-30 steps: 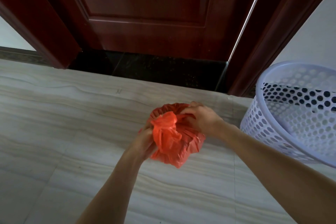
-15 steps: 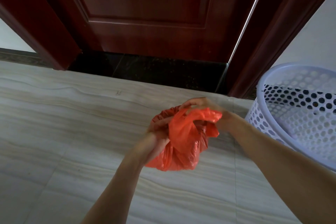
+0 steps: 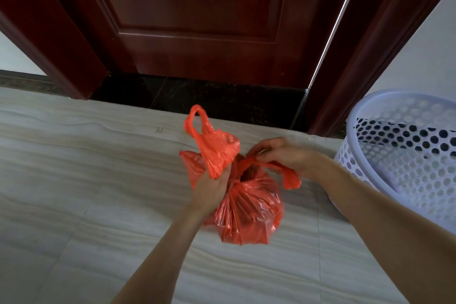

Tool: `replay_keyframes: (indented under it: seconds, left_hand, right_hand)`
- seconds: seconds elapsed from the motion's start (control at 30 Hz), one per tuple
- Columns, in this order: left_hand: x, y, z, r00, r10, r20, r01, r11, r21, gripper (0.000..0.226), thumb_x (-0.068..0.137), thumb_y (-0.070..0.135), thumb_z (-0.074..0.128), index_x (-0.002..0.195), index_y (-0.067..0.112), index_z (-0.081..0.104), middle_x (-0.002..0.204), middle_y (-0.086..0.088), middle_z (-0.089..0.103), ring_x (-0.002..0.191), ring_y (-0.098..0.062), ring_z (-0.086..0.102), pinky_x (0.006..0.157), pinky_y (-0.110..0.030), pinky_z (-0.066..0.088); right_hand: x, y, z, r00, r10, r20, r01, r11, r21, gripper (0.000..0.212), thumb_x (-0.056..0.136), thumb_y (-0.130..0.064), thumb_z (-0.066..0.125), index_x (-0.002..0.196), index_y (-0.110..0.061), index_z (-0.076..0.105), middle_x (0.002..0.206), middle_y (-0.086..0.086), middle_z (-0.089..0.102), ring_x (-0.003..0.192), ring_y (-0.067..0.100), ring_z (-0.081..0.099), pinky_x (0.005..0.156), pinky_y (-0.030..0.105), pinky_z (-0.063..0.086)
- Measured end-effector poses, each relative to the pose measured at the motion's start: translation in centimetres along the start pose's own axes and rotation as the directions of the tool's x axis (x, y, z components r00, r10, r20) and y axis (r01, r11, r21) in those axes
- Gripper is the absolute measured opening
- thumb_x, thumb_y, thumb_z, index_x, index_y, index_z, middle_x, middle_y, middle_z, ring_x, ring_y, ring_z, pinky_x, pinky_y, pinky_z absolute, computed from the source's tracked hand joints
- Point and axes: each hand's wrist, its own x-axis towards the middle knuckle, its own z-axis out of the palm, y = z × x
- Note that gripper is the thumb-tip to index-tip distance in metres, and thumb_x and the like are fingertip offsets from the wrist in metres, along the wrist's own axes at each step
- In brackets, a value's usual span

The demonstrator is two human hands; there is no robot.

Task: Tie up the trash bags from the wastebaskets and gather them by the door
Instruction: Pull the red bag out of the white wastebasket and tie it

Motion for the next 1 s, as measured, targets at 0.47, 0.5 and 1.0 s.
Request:
replay_keyframes:
  seconds: [0.47,0.5,1.0]
  left_hand:
    - [0.7,-1.2,-1.3,0.956,-0.229,0.185,0.284,0.553,-0.783,0.027,0.091,0.029,0.042,0.079,0.021,0.065,0.067,0.001,0.064,0.042,-0.008,0.041,0.053,-0.021,0.034]
    - [0.8,-0.9,-1.1,0.953,-0.237,0.187,0.29,0.543,-0.788,0.023,0.084,0.027,0.047,0.07,0.019,0.063,0.058,0.001,0.055,0.043,-0.01,0.039,0.053,-0.023,0.03]
    - [1.2,-1.1,0.8,0.97,-0.214,0.119,0.244,0.806,-0.539,0.036,0.083,-0.014,0.054,0.081,0.019,0.068,0.067,0.006,0.072,0.083,-0.018,0.063,0.083,-0.034,0.047]
  right_hand:
    - [-1.0,-0.1,2.0,0.989,-0.131,0.07,0.148,0.913,-0.381,0.014,0.081,-0.014,0.067,0.093,-0.019,0.074,0.064,-0.025,0.064,0.063,-0.016,0.056,0.072,0.005,0.042]
    - [-0.9,0.1,2.2,0.988,-0.134,0.079,0.155,0.891,-0.428,0.017,0.082,-0.013,0.066,0.097,-0.017,0.074,0.072,-0.023,0.065,0.063,-0.018,0.055,0.068,0.001,0.04]
    - [-0.8,-2.1,3.3,0.965,-0.252,-0.075,0.241,0.962,-0.128,0.073,0.078,-0.023,0.072,0.141,-0.022,0.035,0.12,-0.004,0.056,0.107,0.007,0.056,0.091,0.018,0.046]
